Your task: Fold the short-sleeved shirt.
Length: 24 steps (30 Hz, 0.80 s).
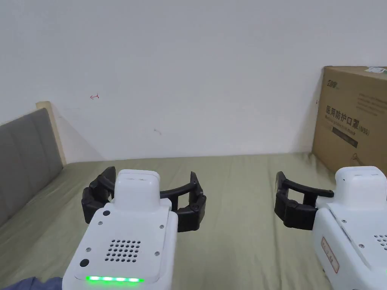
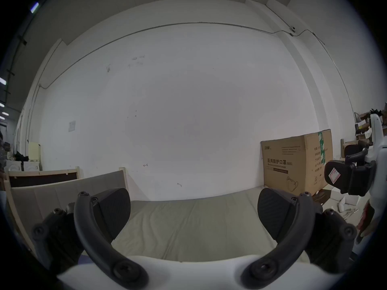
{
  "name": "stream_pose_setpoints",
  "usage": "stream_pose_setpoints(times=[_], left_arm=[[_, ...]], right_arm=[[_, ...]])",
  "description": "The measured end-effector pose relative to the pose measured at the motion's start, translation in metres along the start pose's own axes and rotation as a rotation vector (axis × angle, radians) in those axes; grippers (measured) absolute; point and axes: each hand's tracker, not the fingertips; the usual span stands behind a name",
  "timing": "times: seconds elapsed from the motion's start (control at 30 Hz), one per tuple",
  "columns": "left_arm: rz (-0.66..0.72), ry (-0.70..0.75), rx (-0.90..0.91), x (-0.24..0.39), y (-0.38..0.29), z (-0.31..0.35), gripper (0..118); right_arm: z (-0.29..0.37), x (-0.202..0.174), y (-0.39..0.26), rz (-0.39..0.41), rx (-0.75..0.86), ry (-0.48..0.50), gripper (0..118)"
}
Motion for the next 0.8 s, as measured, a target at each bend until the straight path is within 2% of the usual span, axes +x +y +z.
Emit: stream_pose_setpoints(times=[0.27,0.47,0.57,0.7,0.8], left_arm=[[0.048,-0.028,-0.039,-0.004,-0.001,-0.005,118],[0.061,-0.021,-0.039,-0.007,-0.002,-0.004,118],[0.068,-0.013,-0.041,-0.009,-0.003,-0.003,118],[0.093,-0.011,-0.04,-0.013,-0.004,-0.003,118],[0.085,-0.008,-0.028,-0.013,-0.005,-0.003,118]], right_arm=[[0.001,-0.001,0.002,0.007,-0.007,-0.003,118],[-0.001,0.0,0.003,-0.013,-0.001,-0.052,118],[-0.007,0.003,0.005,-0.026,-0.054,-0.034,118],[-0.001,0.004,0.001,-0.057,-0.034,-0.014,118],[-0.001,0.001,0.001,-0.036,-0.032,-0.021,118]])
